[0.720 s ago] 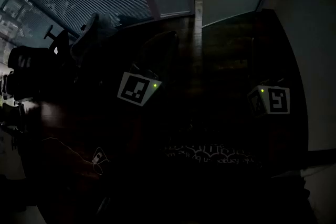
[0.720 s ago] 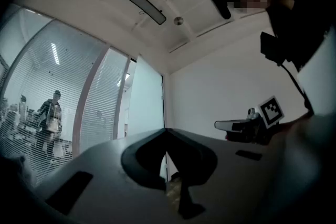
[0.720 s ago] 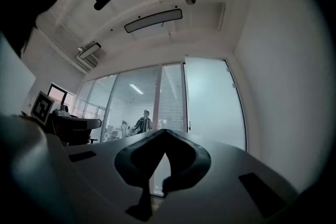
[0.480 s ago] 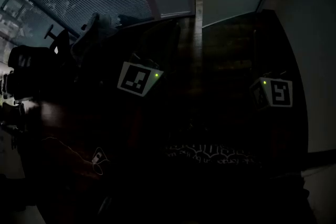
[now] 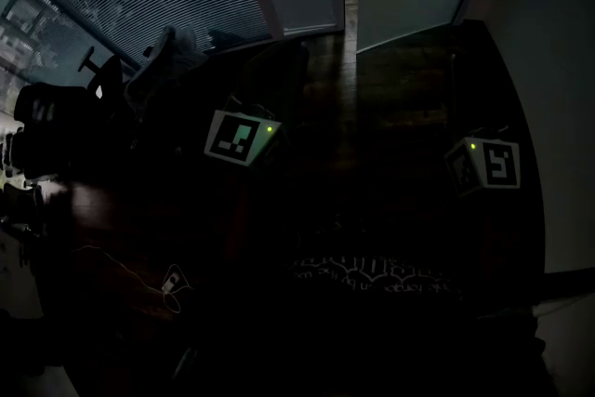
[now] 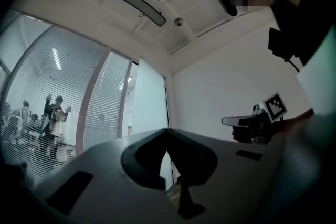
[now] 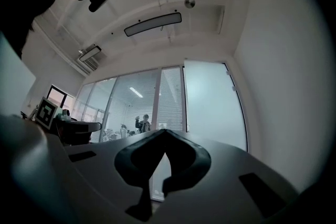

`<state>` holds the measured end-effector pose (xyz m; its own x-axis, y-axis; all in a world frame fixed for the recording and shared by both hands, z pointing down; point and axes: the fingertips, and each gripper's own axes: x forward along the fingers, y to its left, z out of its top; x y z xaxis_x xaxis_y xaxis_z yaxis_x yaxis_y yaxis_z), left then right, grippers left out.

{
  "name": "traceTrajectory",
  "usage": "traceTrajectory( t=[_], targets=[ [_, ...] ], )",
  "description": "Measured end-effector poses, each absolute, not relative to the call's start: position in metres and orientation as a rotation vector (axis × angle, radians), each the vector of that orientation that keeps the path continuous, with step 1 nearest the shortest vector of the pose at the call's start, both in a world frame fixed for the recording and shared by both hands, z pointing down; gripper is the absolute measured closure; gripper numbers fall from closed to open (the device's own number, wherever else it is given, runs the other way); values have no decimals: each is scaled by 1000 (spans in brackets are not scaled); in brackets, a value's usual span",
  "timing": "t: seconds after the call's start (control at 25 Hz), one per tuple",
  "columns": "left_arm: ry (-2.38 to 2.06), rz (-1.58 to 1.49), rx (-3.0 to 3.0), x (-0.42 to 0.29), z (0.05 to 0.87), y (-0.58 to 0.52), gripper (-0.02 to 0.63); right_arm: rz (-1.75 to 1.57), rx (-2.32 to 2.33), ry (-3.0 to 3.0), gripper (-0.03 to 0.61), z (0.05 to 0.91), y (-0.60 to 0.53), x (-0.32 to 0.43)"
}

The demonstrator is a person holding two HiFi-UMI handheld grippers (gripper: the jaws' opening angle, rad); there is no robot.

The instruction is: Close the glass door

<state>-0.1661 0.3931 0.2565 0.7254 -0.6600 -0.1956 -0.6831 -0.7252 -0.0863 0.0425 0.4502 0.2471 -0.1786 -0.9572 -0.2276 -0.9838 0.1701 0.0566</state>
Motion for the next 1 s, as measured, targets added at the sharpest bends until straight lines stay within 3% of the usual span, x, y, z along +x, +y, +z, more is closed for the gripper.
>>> traceTrajectory(
  t=[1.0],
  targets=[
    [1101, 229, -2806, -163, 276, 422, 612, 304, -1820, 2418, 575, 259, 455, 27]
  ],
)
